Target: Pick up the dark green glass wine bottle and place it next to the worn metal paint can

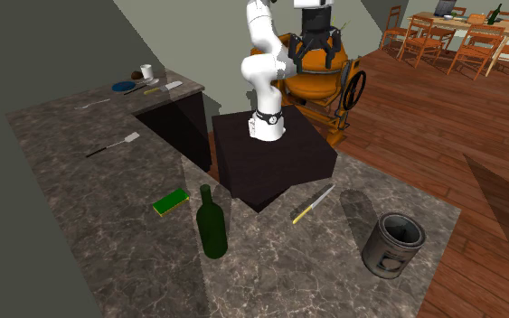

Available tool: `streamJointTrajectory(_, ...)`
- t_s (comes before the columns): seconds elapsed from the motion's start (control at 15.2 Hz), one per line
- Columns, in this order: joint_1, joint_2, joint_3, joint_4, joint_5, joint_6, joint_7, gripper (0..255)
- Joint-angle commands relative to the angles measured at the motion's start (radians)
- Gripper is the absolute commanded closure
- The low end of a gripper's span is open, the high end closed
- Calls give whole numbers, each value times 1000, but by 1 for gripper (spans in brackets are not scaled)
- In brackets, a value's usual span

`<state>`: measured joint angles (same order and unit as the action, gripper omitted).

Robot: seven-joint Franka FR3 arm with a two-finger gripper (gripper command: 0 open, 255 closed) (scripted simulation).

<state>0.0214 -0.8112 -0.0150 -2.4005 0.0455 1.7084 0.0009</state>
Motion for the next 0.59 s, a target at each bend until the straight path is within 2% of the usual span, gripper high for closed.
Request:
streamJointTrajectory(0.0,0,0,0,0,0,0,0,0)
streamJointTrajectory(0.53,-60,110,-127,-74,-88,180,-131,0)
